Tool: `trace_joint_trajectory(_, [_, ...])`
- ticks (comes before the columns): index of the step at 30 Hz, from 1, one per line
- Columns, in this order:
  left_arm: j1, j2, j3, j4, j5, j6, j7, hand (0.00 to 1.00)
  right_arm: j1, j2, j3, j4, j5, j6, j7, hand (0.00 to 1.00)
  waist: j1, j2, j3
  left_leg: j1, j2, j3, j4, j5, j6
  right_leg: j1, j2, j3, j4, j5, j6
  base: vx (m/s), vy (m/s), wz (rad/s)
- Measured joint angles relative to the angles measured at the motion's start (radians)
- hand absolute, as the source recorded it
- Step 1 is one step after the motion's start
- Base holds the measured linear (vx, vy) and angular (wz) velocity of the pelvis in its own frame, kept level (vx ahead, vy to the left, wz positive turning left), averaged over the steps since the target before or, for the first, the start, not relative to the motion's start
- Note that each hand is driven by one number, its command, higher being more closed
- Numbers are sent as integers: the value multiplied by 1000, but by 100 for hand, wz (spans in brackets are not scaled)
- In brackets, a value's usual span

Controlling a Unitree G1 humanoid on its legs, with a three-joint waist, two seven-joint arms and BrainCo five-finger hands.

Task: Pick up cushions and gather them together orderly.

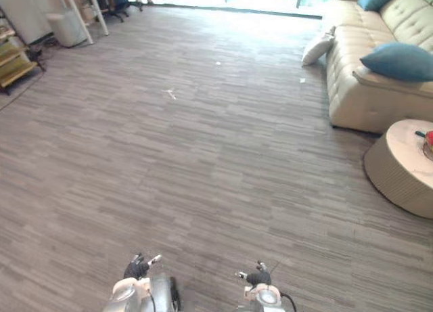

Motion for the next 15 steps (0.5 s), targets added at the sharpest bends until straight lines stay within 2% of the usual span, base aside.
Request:
trace_joint_trajectory(1, [2, 35, 3, 9, 0, 4, 4, 0, 4, 15, 0, 24, -1, 1, -1, 0, -7, -36, -29, -11, -24, 36, 47, -66, 40, -13, -43, 56, 8, 22, -8, 780, 431, -72])
trace_joint_trajectory(2, [4, 38, 7, 13, -1, 10, 7, 0, 8, 19, -1, 24, -3, 0, -1, 0, -7, -41, -32, -9, -17, 55, 84, -94, 53, -38, -54, 88, 47, 51, 25, 778, 409, -72])
trace_joint_trajectory(3, [5, 48, 8, 32, -1, 9, 15, 0, 13, 23, 1, 24, -6, -1, 1, 0, 2, -52, -37, 13, -20, 71, 103, -121, 61, -68, -61, 132, 143, 82, 42, 733, 435, -66])
trace_joint_trajectory(4, [4, 67, -1, 52, 0, 10, 17, 0, 6, 23, -2, 24, -20, 1, 3, 0, -4, -69, -31, 88, -46, 100, 78, -135, 81, -139, -86, 155, 360, 161, 91, 581, 320, -50])
trace_joint_trajectory(5, [4, 69, -2, 63, 0, 13, 18, 0, 6, 22, -2, 23, -28, -1, 2, 0, -11, -69, -30, 126, -55, 102, 59, -143, 94, -183, -92, 156, 457, 220, 109, 555, 260, -40])
trace_joint_trajectory(6, [0, 66, -4, 77, 1, 17, 19, 0, 9, 18, -2, 18, -37, -5, 3, 0, -17, -53, -20, 219, -68, 110, 6, -174, 104, -264, -104, 141, 668, 230, 118, 430, 149, -34])
trace_joint_trajectory(7, [2, 63, -11, 81, 1, 19, 20, 0, 9, 15, -1, 8, -40, -7, 5, 0, -18, -52, -20, 285, -72, 112, -33, -197, 102, -308, -104, 121, 757, 206, 115, 618, 166, -43])
trace_joint_trajectory(8, [-1, 62, -34, 96, 1, 18, 20, 0, 8, 11, 0, 2, -40, -12, 5, 0, -19, -37, -22, 375, -72, 121, -91, -228, 97, -389, -105, 50, 821, 162, 88, 488, 107, -33])
trace_joint_trajectory(9, [-4, 61, -46, 98, 0, 18, 20, 0, 8, 11, 0, -4, -40, -14, 5, 0, -20, -34, -23, 410, -72, 120, -123, -244, 92, -433, -104, 6, 823, 144, 72, 577, 98, -21])
trace_joint_trajectory(10, [-17, 60, -59, 110, 0, 18, 20, 0, 5, 10, 0, -21, -40, -18, 5, 0, -28, -36, -20, 478, -71, 126, -179, -246, 91, -525, -101, -91, 758, 97, 31, 381, 30, -5])
trace_joint_trajectory(12, [-24, 55, -71, 122, 1, 18, 19, 0, -2, 1, -1, -32, -40, -23, 6, 0, -48, -34, -18, 534, -68, 125, -227, -246, 91, -592, -88, -153, 643, 94, 25, 494, -19, 16])
trace_joint_trajectory(13, [-30, 53, -88, 133, 2, 19, 18, 0, -11, -6, -3, -32, -40, -23, 5, 0, -66, -35, -16, 569, -68, 118, -261, -246, 91, -628, -77, -177, 516, 117, 24, 492, -70, 36])
trace_joint_trajectory(14, [-35, 49, -97, 138, 3, 19, 18, 0, -13, -11, -6, -32, -40, -22, 5, 0, -71, -37, -15, 592, -69, 112, -283, -248, 89, -643, -68, -179, 412, 156, 27, 502, -125, 51])
trace_joint_trajectory(15, [-36, 42, -104, 139, 5, 17, 16, 0, -9, -16, -12, -24, -41, -20, 5, 0, -73, -48, -14, 637, -87, 99, -311, -255, 82, -639, -60, -170, 254, 241, 26, 562, -156, 51])
